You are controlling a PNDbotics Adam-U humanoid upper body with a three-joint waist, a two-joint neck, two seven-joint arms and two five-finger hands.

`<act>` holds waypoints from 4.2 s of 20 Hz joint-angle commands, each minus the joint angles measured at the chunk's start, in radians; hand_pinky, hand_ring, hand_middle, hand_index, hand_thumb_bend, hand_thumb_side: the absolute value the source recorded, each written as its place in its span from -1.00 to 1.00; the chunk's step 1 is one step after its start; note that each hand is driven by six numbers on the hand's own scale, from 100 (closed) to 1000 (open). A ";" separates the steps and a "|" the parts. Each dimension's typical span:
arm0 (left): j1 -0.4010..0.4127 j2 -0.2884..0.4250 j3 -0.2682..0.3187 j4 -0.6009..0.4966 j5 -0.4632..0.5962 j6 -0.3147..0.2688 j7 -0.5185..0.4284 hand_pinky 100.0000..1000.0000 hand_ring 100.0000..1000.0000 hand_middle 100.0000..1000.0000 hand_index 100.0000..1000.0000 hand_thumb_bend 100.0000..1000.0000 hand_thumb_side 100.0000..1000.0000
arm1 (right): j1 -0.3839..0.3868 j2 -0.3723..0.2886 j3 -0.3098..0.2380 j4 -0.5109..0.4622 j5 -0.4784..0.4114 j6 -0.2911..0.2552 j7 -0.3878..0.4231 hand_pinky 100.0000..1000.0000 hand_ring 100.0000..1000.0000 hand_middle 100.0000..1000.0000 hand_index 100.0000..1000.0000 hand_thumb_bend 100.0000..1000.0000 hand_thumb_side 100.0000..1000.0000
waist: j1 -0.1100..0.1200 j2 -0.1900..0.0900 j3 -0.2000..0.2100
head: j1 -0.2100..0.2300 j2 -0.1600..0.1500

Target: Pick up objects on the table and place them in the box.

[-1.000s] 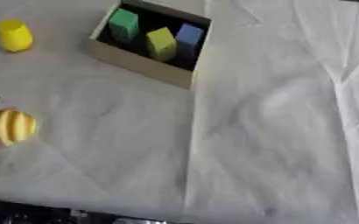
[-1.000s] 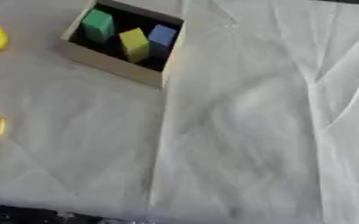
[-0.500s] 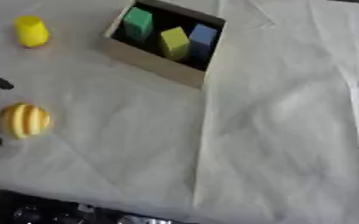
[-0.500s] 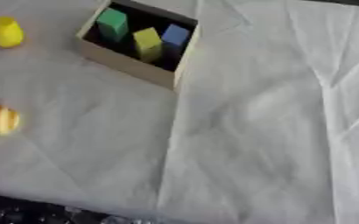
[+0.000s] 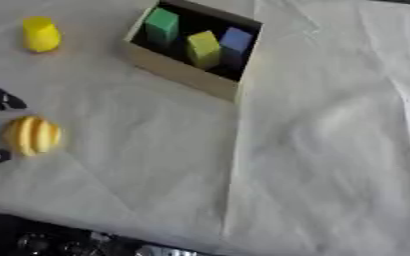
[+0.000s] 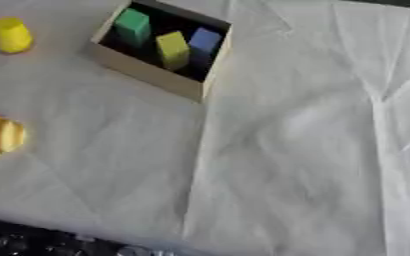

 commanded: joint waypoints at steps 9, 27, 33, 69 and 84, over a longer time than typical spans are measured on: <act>-0.056 -0.041 -0.020 0.058 -0.015 -0.020 0.036 0.62 0.69 0.56 0.57 -0.62 -1.00 | -0.007 -0.011 -0.014 -0.016 -0.008 0.004 -0.001 0.55 0.49 0.41 0.62 -1.00 0.37 | -0.008 -0.019 -0.002 | -0.001 0.004; -0.208 -0.055 0.098 -0.291 -0.007 0.038 0.071 0.56 0.61 0.50 0.51 -0.96 -1.00 | -0.007 -0.020 -0.016 -0.016 -0.006 0.005 -0.001 0.55 0.49 0.41 0.62 -1.00 0.35 | 0.005 -0.029 0.006 | -0.085 0.004; -0.416 -0.224 0.027 -0.127 -0.047 0.037 0.043 0.54 0.60 0.49 0.51 -0.94 -1.00 | -0.025 -0.012 -0.008 -0.016 -0.011 0.005 0.009 0.55 0.49 0.41 0.62 -1.00 0.35 | 0.007 -0.035 0.000 | -0.088 0.004; -0.673 -0.654 0.117 0.532 -0.401 -0.154 0.221 0.61 0.76 0.66 0.90 0.06 -0.53 | -0.082 0.041 0.007 -0.016 -0.021 0.019 0.024 0.55 0.49 0.40 0.61 -1.00 0.40 | 0.012 -0.001 -0.067 | -0.075 -0.013; -0.626 -0.348 0.191 0.439 -0.221 -0.022 0.261 0.60 0.73 0.64 0.82 -0.25 -0.67 | -0.040 0.001 -0.022 -0.016 -0.020 0.009 -0.004 0.55 0.49 0.40 0.61 -1.00 0.36 | 0.028 -0.020 -0.037 | -0.128 0.004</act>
